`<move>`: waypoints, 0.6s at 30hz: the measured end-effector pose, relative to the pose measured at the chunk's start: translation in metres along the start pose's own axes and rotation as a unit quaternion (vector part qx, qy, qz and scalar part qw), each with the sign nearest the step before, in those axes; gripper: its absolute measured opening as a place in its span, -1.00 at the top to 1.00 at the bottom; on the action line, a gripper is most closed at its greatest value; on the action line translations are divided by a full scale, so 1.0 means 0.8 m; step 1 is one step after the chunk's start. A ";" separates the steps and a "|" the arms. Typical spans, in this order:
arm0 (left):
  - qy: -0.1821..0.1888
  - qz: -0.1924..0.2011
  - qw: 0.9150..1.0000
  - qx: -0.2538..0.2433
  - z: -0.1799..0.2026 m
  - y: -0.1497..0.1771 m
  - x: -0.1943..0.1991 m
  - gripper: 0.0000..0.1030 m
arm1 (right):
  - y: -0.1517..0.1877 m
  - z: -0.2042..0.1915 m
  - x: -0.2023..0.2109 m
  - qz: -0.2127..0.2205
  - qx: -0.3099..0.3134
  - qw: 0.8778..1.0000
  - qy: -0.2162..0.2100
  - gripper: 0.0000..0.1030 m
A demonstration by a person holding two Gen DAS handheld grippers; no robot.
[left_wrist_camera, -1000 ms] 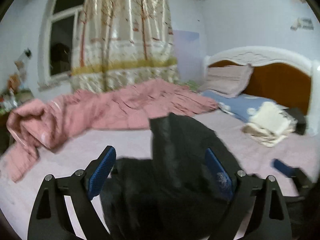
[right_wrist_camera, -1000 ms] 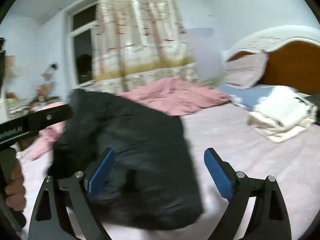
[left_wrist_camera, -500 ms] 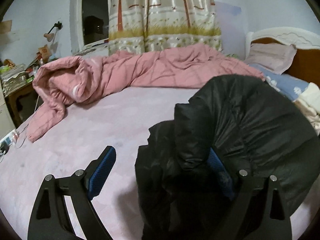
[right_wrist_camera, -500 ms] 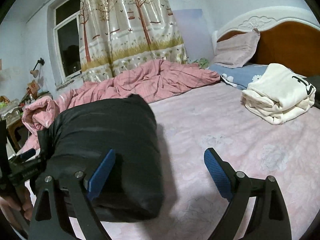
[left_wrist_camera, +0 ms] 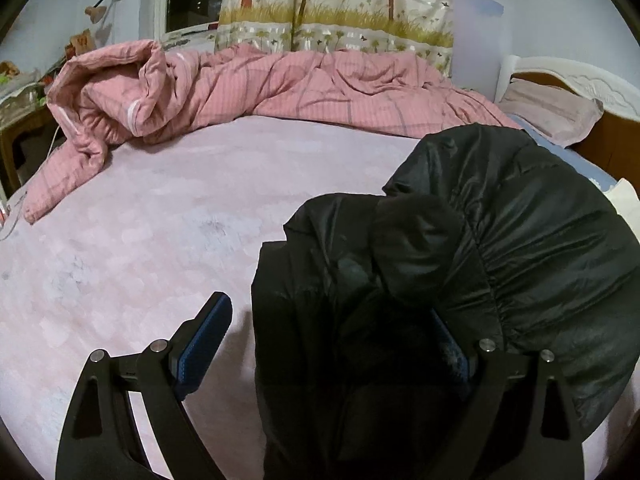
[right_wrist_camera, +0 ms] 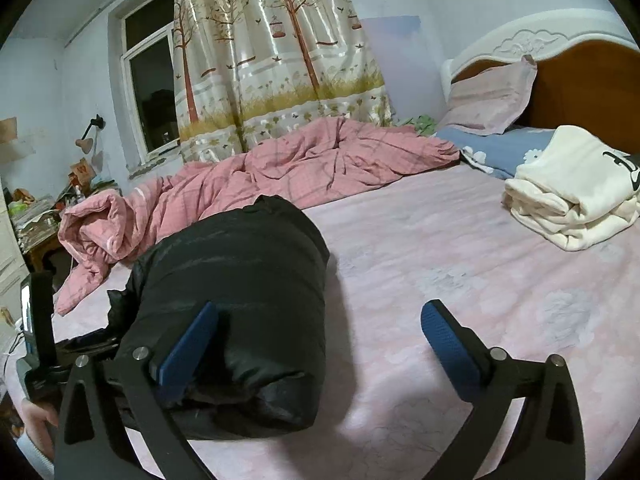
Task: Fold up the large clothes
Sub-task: 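Carry the jacket bundle with both tools toward the cream clothes stack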
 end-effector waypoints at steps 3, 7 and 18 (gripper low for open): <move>0.047 -0.003 0.998 0.038 0.001 0.005 0.001 -0.78 | 0.002 -0.006 -0.005 -0.019 -0.005 0.999 -0.027 -1.00; 0.189 -0.001 0.967 0.173 -0.005 0.020 0.000 -0.79 | 0.019 -0.020 -0.021 -0.079 0.001 0.995 -0.057 -0.99; 0.233 -0.031 0.954 0.187 0.014 0.027 -0.004 -1.00 | 0.046 -0.028 -0.055 -0.158 -0.036 0.979 -0.120 -1.00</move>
Point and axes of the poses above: each gripper's, at about its wrist camera, not at the fingertips, and x roughly against the way its jaws point, z to its right, y to its underside, the point moved 8 cm from there along -x, roughly the way its jaws point, and after that the axes turned 13 degrees about y, right-handed, at the moved point
